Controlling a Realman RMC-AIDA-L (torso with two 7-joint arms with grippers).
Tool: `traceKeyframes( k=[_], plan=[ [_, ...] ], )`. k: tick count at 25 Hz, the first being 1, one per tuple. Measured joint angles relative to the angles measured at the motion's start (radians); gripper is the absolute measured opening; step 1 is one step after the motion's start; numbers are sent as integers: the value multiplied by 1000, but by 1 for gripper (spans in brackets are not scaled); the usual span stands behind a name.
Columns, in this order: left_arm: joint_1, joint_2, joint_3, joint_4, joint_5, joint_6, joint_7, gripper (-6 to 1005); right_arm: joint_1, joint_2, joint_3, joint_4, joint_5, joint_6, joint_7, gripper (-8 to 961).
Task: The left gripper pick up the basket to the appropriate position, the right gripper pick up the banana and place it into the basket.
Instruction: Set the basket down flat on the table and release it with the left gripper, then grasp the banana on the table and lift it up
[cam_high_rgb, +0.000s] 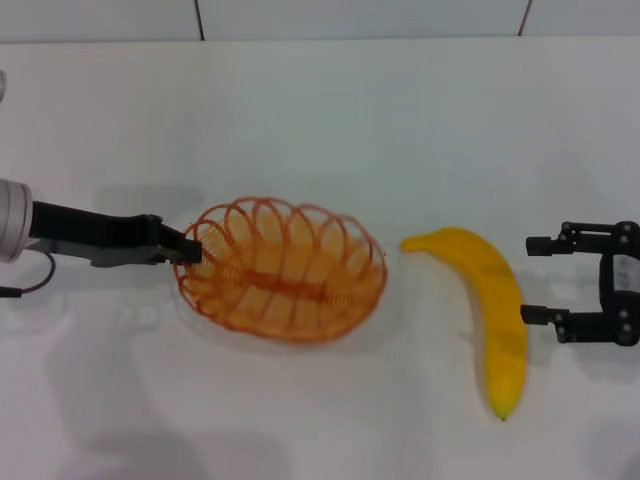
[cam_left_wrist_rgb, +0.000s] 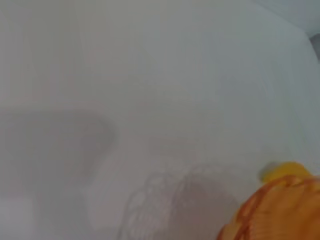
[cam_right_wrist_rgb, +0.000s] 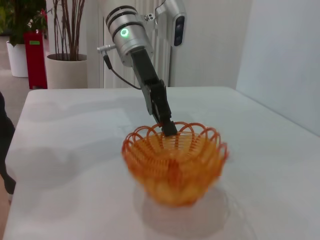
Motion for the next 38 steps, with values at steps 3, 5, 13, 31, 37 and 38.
traceKeyframes(
  k=[3, 5, 13, 31, 37, 38],
  plan=[
    [0, -3, -12, 10, 0, 22, 3, 60, -2, 0, 0, 0, 0, 0, 0, 643],
    [-1, -4, -14, 14, 0, 36, 5, 61, -2, 0, 0, 0, 0, 0, 0, 642],
    [-8, -11, -6, 39, 8, 109, 32, 462, -2, 0, 0, 0, 0, 0, 0, 638],
    [242, -15, -18, 417, -301, 293, 576, 648, -1, -2, 54, -1, 0, -9, 0, 630],
    [274, -15, -41, 223, -274, 252, 867, 708, 3, -2, 56, 0, 37, -13, 5, 627],
    [273, -15, -51, 193, -269, 247, 920, 729, 3, -2, 57, 0, 44, -13, 6, 627]
  ],
)
